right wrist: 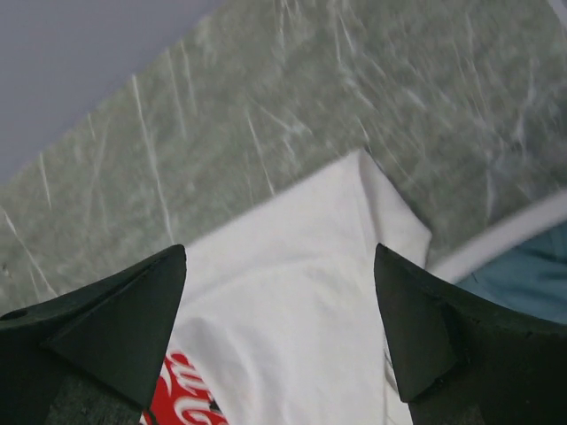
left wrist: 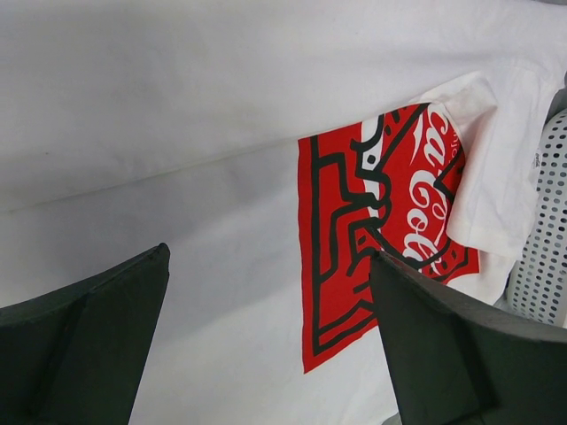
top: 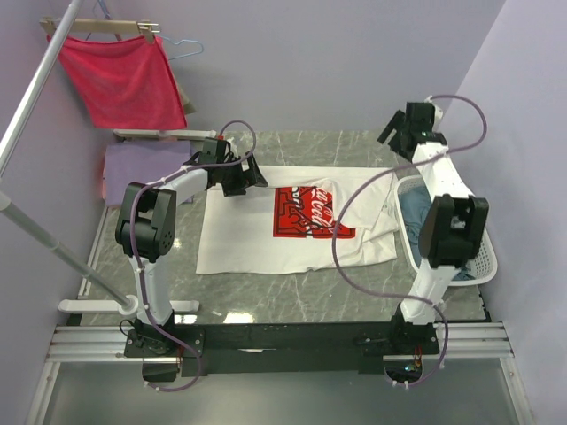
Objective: Fold and stack the t-shirts
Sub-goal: Fold the flattened tshirt in 1/3 of the way
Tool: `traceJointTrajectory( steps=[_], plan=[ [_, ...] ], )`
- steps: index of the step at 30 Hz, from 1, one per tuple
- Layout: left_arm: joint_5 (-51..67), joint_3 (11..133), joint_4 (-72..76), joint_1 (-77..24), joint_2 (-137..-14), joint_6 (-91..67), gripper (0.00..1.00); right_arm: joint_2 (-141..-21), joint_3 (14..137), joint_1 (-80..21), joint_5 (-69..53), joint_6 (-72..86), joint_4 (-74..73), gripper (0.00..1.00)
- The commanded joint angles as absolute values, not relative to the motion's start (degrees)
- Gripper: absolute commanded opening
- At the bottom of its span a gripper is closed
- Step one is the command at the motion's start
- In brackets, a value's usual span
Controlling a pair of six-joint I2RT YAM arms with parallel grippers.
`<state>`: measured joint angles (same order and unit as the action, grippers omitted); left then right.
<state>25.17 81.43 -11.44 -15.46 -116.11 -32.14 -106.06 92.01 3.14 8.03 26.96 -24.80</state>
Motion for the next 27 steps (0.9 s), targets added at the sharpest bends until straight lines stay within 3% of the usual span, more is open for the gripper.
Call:
traceJointTrajectory(
  steps=[1,3,7,10,17,20,27],
  plan=[
    [24.8,82.3,-10.5,-15.6,-114.6,-31.3,1.00,-120.8,107.9,2.8,10.8,26.6,-33.0,0.93],
    [24.6,82.4,-10.5,-15.6,-114.6,-31.1,0.99,-126.8,114.8,2.8,13.2,26.9,-36.8,0.94],
    [23.6,82.4,-11.4,-15.6,-114.6,-30.6,0.99,-130.6,117.1,3.3,16.8,27.4,-38.7,0.96],
    [23.2,82.5,-12.1,-15.6,-114.7,-30.1,0.99,-129.2,113.0,3.7,19.7,28.6,-39.4,0.97],
    [21.1,81.7,-13.6,-15.5,-114.5,-28.3,0.99,-116.2,85.0,6.3,26.0,30.1,-32.5,0.99],
    [19.9,81.7,-14.6,-15.2,-114.7,-27.5,0.99,-111.3,78.6,7.2,24.5,30.2,-29.9,0.99],
    [20.1,81.2,-13.7,-14.3,-113.6,-27.5,0.99,-107.2,80.7,6.9,17.7,28.0,-29.1,0.99]
  ],
)
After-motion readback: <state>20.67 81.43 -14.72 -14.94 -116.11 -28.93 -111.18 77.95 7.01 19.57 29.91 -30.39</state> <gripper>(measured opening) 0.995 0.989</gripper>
